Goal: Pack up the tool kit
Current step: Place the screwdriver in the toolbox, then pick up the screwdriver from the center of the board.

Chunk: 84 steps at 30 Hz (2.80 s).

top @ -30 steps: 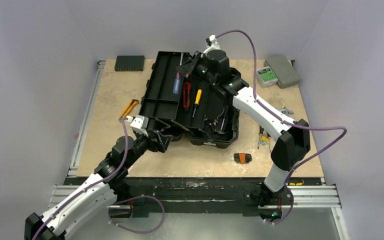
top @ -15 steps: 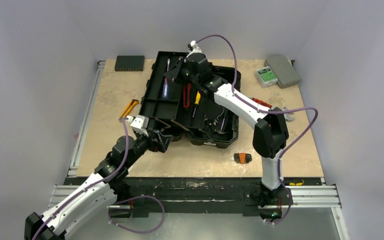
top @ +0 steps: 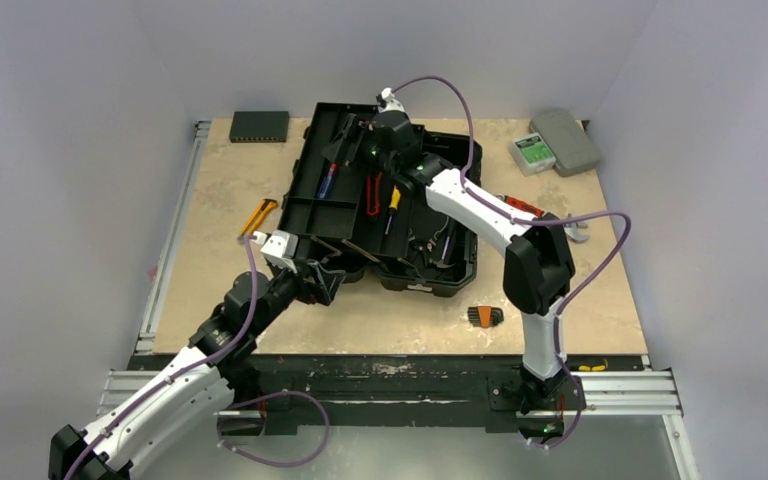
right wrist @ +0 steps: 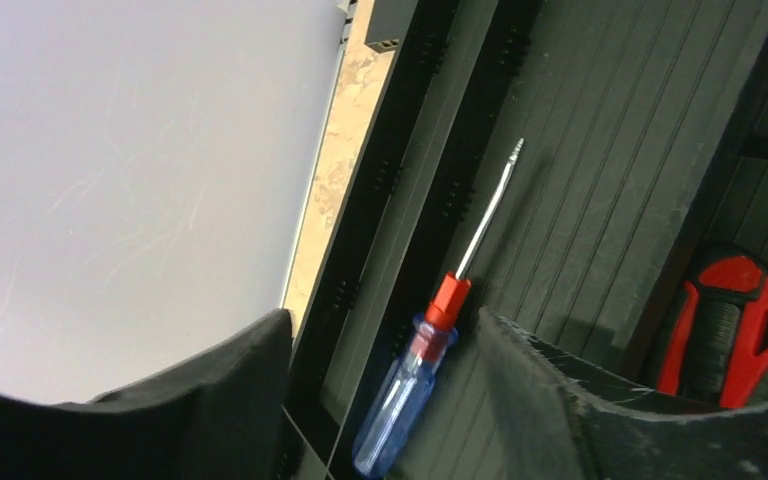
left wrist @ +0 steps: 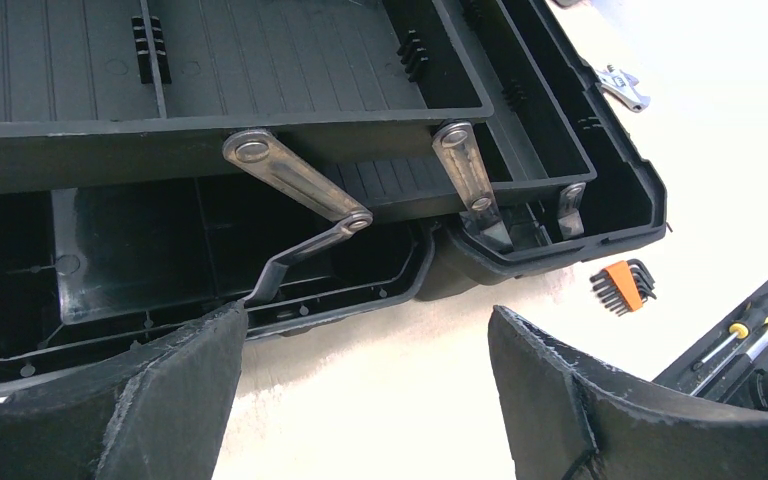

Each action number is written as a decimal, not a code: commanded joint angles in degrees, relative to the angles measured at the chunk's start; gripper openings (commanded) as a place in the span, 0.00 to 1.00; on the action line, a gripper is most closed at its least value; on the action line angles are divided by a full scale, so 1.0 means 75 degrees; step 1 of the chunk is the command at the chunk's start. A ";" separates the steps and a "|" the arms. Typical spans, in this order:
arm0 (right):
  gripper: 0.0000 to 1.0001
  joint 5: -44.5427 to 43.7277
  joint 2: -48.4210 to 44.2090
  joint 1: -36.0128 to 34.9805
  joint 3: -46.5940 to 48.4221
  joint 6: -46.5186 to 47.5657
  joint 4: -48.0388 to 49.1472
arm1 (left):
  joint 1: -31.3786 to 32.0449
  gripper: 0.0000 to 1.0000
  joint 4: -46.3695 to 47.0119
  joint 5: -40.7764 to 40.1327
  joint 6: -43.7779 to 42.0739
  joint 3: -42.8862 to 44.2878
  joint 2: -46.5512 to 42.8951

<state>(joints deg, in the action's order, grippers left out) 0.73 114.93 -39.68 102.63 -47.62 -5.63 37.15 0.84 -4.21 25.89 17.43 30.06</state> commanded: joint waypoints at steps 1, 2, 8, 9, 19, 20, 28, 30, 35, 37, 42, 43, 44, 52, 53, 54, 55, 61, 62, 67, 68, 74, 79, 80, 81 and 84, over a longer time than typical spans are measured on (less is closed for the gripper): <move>0.70 -0.0407 -0.0969 0.0017 -0.0175 0.0126 0.0036 | -0.0012 0.87 0.0362 0.0069 -0.0125 0.0064 -0.0012; 0.71 -0.0471 -0.1066 0.0017 -0.0234 0.0136 -0.0026 | -0.0007 0.87 0.0365 0.0069 -0.0124 0.0057 -0.0012; 0.74 -0.0829 -0.2140 0.0057 -0.1167 0.0459 -0.0298 | -0.0014 0.87 0.0353 0.0048 -0.0134 0.0064 -0.0027; 0.74 -0.0907 -0.2396 0.0080 -0.1398 0.0560 -0.0315 | -0.0008 0.87 0.0347 0.0056 -0.0135 0.0066 -0.0033; 0.94 -0.3057 -0.5783 0.0308 -0.4481 0.1780 -0.1982 | -0.0011 0.87 0.0292 0.0022 -0.0077 0.0061 -0.0129; 0.97 -0.3336 -0.6222 0.0335 -0.4836 0.1888 -0.2131 | -0.0018 0.87 0.0305 0.0038 -0.0070 0.0056 -0.0119; 0.99 -0.4201 -0.7569 0.1244 -0.6577 0.1626 -0.4454 | -0.0003 0.87 0.0458 0.0252 0.0091 0.0028 0.0024; 0.99 -0.3398 -0.7685 0.1870 -0.7111 0.1490 -0.4347 | -0.0011 0.87 0.0499 0.0309 0.0125 0.0014 -0.0009; 0.99 -0.2782 -0.7395 0.2982 -0.7954 0.1027 -0.3874 | -0.0008 0.87 0.0538 0.0353 0.0129 -0.0009 0.0037; 0.99 -0.3259 -0.6845 0.3079 -0.7918 0.0825 -0.3949 | -0.0007 0.87 0.0549 0.0350 0.0119 -0.0013 0.0055; 0.87 -0.3714 -0.5355 0.3551 -0.7543 0.0659 -0.3911 | -0.0007 0.87 0.0586 0.0401 0.0111 -0.0013 0.0114; 0.81 -0.3588 -0.5226 0.3652 -0.7523 0.0741 -0.3695 | -0.0008 0.88 0.0599 0.0417 0.0111 -0.0009 0.0116; 0.76 -0.3446 -0.5109 0.3753 -0.7498 0.0821 -0.3470 | -0.0008 0.87 0.0598 0.0420 0.0111 -0.0012 0.0116; 0.73 -0.2356 -0.3964 0.4683 -0.7109 0.1931 -0.2152 | -0.0007 0.88 0.0537 0.0386 0.0087 -0.0007 0.0058; 0.73 -0.2314 -0.3857 0.4767 -0.7085 0.2003 -0.2022 | -0.0010 0.88 0.0537 0.0388 0.0087 -0.0011 0.0049; 0.70 -0.2273 -0.3722 0.4834 -0.7027 0.2074 -0.1959 | -0.0012 0.88 0.0540 0.0386 0.0087 -0.0014 0.0046; 0.68 -0.2226 -0.3553 0.4876 -0.6951 0.2117 -0.1933 | -0.0008 0.88 0.0538 0.0394 0.0087 -0.0004 0.0056; 0.56 -0.2144 -0.2612 0.4912 -0.6581 0.2074 -0.1926 | -0.0003 0.87 0.0564 0.0421 0.0077 0.0018 0.0150; 0.52 -0.2120 -0.2549 0.4921 -0.6598 0.2056 -0.1897 | -0.0001 0.87 0.0567 0.0415 0.0075 0.0019 0.0163; 0.33 -0.1830 -0.2854 0.4925 -0.6701 0.1990 -0.1892 | -0.0006 0.87 0.0557 0.0375 0.0041 0.0007 0.0163; 0.30 -0.1785 -0.3042 0.4926 -0.6745 0.1989 -0.1890 | -0.0007 0.87 0.0560 0.0363 0.0040 0.0005 0.0163; 0.19 -0.1401 -0.4440 0.4925 -0.6790 0.2091 -0.2119 | -0.0007 0.87 0.0510 0.0331 0.0017 -0.0023 0.0114; 0.12 -0.0886 -0.5700 0.4921 -0.6830 0.2253 -0.2170 | -0.0005 0.85 0.0320 0.0480 0.0129 -0.0010 0.0040; 0.12 -0.0753 -0.5942 0.4918 -0.6857 0.2312 -0.2143 | -0.0006 0.85 0.0148 0.0520 0.0151 0.0039 0.0004; 0.13 -0.0600 -0.6161 0.4926 -0.6863 0.2343 -0.2131 | -0.0001 0.85 -0.0040 0.0525 0.0157 0.0082 -0.0065; 0.14 -0.0393 -0.6719 0.4928 -0.6864 0.2491 -0.2122 | 0.0027 0.86 -0.0590 0.0526 0.0175 0.0033 -0.0440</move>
<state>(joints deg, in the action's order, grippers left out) -5.98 69.23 -2.83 51.03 -31.20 -22.09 37.17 0.03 -1.26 26.41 17.12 29.89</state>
